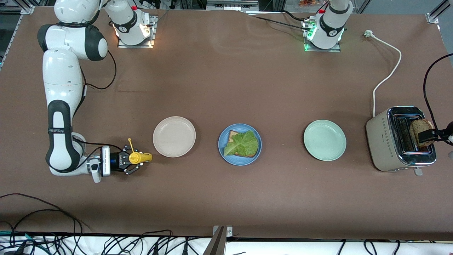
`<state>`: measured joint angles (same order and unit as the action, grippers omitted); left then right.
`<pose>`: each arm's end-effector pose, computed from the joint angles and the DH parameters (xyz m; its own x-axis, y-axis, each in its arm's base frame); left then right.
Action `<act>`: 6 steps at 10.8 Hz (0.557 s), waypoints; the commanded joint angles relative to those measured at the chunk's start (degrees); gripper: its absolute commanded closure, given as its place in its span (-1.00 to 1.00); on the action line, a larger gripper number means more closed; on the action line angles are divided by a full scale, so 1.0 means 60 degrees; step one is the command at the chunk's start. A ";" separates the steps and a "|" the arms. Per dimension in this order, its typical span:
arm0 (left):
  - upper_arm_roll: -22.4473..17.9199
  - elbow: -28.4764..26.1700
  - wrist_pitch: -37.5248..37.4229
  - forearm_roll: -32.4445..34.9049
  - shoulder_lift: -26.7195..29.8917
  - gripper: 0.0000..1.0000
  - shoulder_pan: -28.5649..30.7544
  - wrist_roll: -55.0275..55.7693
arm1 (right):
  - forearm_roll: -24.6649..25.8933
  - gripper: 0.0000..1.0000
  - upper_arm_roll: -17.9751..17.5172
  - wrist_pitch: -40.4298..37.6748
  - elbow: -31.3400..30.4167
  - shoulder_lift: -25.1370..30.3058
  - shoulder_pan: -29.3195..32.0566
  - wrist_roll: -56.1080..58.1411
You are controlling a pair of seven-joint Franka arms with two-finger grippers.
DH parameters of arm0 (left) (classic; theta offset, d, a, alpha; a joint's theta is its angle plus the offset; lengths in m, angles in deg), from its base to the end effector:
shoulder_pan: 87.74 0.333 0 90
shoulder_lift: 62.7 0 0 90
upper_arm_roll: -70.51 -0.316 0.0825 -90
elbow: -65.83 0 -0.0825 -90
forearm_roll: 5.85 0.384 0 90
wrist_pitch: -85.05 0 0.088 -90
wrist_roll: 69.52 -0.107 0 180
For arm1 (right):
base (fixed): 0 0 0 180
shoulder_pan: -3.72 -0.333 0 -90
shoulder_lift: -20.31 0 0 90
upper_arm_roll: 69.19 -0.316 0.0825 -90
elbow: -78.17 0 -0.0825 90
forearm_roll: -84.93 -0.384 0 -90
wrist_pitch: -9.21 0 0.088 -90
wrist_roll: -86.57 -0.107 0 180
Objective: Make sandwich in blue plate with both arms
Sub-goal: 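Set the mustard down and open the right gripper while the left gripper grasps bread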
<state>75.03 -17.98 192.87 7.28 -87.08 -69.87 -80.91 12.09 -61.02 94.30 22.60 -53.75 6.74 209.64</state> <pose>0.6595 0.1825 0.4398 0.9986 -0.0255 -0.0468 -0.0335 -0.9834 -0.1784 0.7183 0.0081 0.0724 0.1284 0.3234 0.9375 0.9775 0.1182 -0.1747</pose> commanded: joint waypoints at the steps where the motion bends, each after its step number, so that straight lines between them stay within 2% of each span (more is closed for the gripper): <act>1: 0.0052 0.0285 -0.0085 -0.0211 -0.0125 -1.00 0.0069 -0.0225 | -0.0412 -0.99 -0.0043 0.0116 -0.0390 0.0038 0.0082 0.0289; 6: 0.0052 0.0285 -0.0085 -0.0226 -0.0125 -1.00 0.0069 -0.0225 | -0.0327 -1.00 0.0074 -0.0016 -0.0435 0.0082 0.0272 0.0216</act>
<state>75.05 -17.97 192.87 7.14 -87.15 -69.87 -80.91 10.89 -60.94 94.42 20.85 -53.75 7.44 210.26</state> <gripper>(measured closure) 0.000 0.154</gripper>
